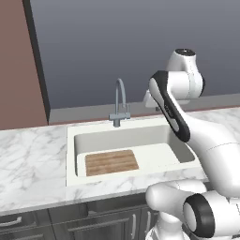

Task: Turn on the sink faucet with hot water and rinse the cutting board for ten seconds, then turn off the faucet. Push the cutting board to reach the water if necessary.

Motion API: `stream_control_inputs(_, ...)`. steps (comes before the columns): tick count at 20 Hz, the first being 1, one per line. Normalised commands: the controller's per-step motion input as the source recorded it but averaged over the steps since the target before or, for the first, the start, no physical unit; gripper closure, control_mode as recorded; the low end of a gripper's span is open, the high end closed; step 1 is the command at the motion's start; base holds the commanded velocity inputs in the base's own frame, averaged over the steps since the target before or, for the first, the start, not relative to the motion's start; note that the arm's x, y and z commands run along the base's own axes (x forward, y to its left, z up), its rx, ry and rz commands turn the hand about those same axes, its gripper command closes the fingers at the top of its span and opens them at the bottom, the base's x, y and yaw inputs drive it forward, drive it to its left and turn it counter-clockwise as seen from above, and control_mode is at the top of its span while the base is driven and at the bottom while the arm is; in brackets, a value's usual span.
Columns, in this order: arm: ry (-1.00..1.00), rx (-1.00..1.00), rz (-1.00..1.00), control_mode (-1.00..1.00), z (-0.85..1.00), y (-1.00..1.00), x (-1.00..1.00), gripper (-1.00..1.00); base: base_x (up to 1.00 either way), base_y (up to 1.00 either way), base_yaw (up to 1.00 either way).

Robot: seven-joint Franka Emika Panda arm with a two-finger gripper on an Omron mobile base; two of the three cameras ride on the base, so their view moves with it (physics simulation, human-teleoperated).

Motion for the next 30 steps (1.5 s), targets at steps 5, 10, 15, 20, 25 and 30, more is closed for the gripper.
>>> stream_control_inputs(5,-0.08,0.00,0.00,-1.00,0.00,-0.10,0.00,-1.00,0.00,0.00,0.00)
stream_control_inputs(10,-0.39,0.12,0.03,-1.00,0.00,-0.31,0.17,-1.00,0.00,0.00,0.00)
stream_control_inputs(15,-0.45,0.14,0.12,-1.00,-0.02,-0.29,0.19,-1.00,0.00,0.00,0.00)
stream_control_inputs(20,-0.22,0.05,0.07,-1.00,-0.21,-0.07,0.31,-1.00,0.00,0.00,0.00)
stream_control_inputs(25,0.00,0.00,0.00,-1.00,-0.12,0.00,0.41,-1.00,0.00,0.00,0.00)
stream_control_inputs(30,0.00,0.00,0.00,-1.00,-0.17,0.00,0.49,-1.00,0.00,0.00,0.00)
